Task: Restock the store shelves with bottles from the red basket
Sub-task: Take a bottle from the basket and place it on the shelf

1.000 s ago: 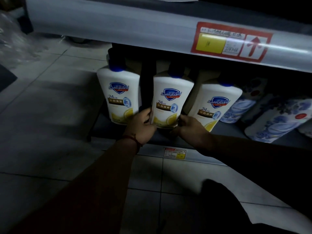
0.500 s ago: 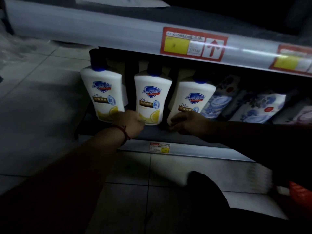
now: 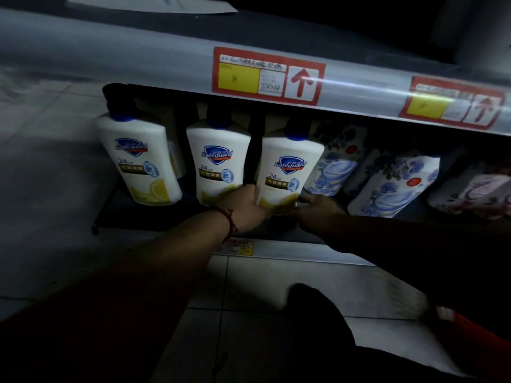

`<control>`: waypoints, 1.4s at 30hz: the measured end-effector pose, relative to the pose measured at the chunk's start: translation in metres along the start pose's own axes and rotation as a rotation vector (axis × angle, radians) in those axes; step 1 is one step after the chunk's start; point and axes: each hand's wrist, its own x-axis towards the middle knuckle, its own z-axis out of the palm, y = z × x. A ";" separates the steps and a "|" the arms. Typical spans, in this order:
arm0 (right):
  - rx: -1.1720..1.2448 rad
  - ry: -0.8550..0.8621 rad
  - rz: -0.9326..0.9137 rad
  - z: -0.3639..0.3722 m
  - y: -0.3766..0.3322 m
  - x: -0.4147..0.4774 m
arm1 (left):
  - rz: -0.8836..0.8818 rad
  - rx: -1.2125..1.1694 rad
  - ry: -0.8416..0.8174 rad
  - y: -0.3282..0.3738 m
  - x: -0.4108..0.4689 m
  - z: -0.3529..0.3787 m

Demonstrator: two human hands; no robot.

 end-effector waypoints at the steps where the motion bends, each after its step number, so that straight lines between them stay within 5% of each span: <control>1: 0.043 -0.010 -0.001 0.001 0.001 0.001 | -0.011 -0.039 0.018 -0.002 0.001 0.002; 7: 0.005 0.022 0.017 0.003 0.000 0.005 | -0.016 -0.287 0.087 -0.008 0.001 0.005; 27: -0.048 0.039 -0.078 0.004 0.005 0.002 | 0.003 -0.411 0.098 -0.008 0.001 0.008; 30: -0.220 -0.011 -0.118 0.000 0.000 0.000 | 0.010 -0.192 0.053 -0.008 0.007 0.001; 35: -0.936 -0.240 -0.246 -0.007 -0.037 -0.022 | 0.033 0.403 -0.059 0.013 -0.002 -0.020; 42: -1.166 -0.344 -0.516 -0.017 -0.141 -0.102 | 0.051 0.462 0.112 0.086 -0.081 -0.059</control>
